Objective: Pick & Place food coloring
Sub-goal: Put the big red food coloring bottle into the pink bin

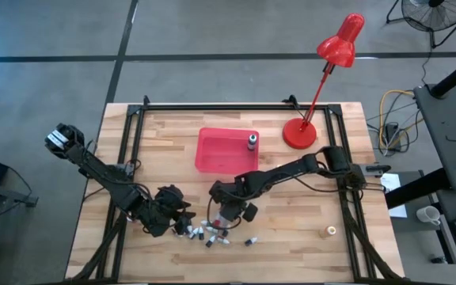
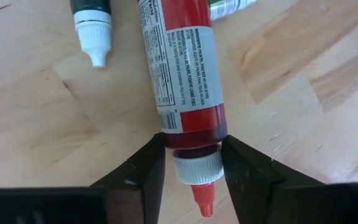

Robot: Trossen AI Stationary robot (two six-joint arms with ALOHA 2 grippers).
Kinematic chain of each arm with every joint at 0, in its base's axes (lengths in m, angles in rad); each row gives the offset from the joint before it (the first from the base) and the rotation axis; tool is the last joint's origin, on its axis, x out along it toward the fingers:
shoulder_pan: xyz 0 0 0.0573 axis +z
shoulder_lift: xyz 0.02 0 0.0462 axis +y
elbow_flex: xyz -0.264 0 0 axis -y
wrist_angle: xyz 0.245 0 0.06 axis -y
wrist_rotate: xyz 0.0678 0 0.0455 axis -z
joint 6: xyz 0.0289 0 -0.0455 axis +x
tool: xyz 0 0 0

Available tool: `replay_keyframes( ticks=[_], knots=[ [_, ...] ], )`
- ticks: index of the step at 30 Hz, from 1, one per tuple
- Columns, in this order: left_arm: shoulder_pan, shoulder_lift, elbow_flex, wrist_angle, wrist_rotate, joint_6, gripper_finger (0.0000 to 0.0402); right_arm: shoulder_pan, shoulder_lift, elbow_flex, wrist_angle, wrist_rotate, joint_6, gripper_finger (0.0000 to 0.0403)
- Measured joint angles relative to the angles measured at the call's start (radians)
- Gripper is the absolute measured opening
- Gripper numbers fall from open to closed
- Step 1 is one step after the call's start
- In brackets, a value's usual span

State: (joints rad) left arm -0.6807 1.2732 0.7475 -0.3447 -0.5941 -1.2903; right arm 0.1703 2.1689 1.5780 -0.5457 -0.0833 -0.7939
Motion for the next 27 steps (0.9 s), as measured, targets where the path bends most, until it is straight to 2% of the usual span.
replay_keyframes(
  ticks=[8,12,27],
  knots=[
    [0.000,0.000,0.000,0.000,-0.012,-0.018,0.0202,-0.021,0.001,-0.013,-0.003,-0.027,0.035,0.0186],
    [0.000,0.000,0.000,0.000,-0.027,-0.019,0.0202,-0.025,0.001,-0.030,-0.001,-0.028,0.036,0.0197],
    [0.000,0.000,0.000,0.000,-0.034,-0.019,0.0202,-0.028,0.001,-0.029,0.004,-0.029,0.025,0.0146]
  ],
)
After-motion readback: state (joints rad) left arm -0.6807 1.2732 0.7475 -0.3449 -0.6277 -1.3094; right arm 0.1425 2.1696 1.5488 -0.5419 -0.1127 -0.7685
